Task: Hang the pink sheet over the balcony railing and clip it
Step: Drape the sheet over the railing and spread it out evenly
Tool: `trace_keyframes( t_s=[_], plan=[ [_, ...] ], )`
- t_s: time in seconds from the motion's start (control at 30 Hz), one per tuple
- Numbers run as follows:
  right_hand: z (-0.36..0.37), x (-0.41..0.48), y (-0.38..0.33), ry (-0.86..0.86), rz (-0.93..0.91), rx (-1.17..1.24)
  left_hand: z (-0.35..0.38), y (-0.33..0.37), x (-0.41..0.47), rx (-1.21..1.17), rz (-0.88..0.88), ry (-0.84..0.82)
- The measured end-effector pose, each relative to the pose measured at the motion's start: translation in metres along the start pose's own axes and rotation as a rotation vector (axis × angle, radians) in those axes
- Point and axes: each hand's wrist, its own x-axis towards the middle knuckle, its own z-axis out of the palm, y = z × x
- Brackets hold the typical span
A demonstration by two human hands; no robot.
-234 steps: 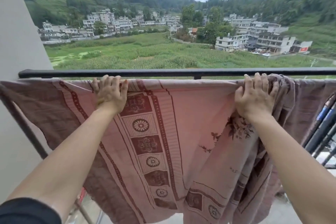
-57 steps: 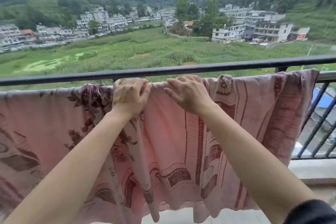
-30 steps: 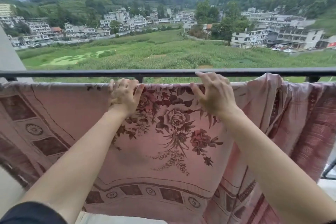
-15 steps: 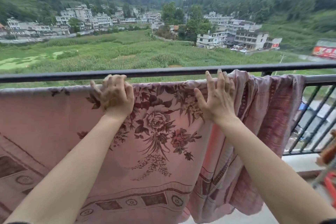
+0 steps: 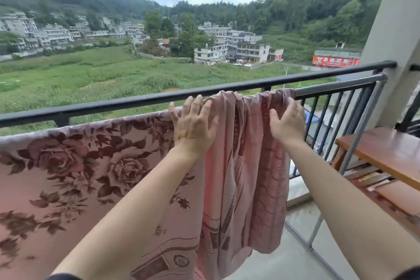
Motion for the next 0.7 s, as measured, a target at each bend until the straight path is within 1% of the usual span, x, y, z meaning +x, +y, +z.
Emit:
trace_keyframes(
  t_s=[0.1, 0.13, 0.17, 0.23, 0.3, 0.33, 0.37, 0.43, 0.5, 0.53, 0.63, 0.7],
  plan=[
    [0.009, 0.026, -0.01, -0.095, 0.204, 0.257, 0.005, 0.001, 0.009, -0.03, -0.02, 0.057],
    [0.007, 0.033, -0.007, -0.139, 0.223, 0.307, 0.007, 0.01, 0.013, -0.027, -0.004, 0.061],
    [0.005, 0.04, -0.004, -0.175, 0.197, 0.32, 0.009, 0.023, 0.019, -0.012, 0.015, 0.059],
    [-0.008, 0.038, -0.004, -0.194, 0.029, 0.284, 0.002, 0.043, 0.029, 0.034, 0.043, 0.035],
    [-0.029, 0.046, 0.003, -0.171, -0.089, 0.282, 0.003, 0.067, 0.044, 0.084, 0.005, -0.022],
    [-0.039, 0.054, 0.008, -0.16, -0.114, 0.308, 0.005, 0.077, 0.051, 0.103, -0.031, -0.044],
    [-0.05, 0.063, 0.015, -0.14, -0.125, 0.342, 0.008, 0.088, 0.057, 0.104, -0.065, -0.036],
    [-0.07, 0.084, 0.032, -0.075, -0.125, 0.362, 0.014, 0.112, 0.069, 0.063, -0.081, 0.056],
    [-0.088, 0.104, 0.048, 0.007, -0.097, 0.343, 0.019, 0.141, 0.084, -0.005, -0.024, 0.145],
    [-0.097, 0.114, 0.056, 0.05, -0.059, 0.331, 0.02, 0.157, 0.091, -0.06, 0.017, 0.156],
    [-0.106, 0.139, 0.086, 0.094, 0.044, 0.332, 0.037, 0.199, 0.099, -0.215, 0.084, 0.106],
    [-0.094, 0.145, 0.111, 0.138, 0.098, 0.324, 0.057, 0.207, 0.09, -0.276, 0.108, 0.029]
  ],
)
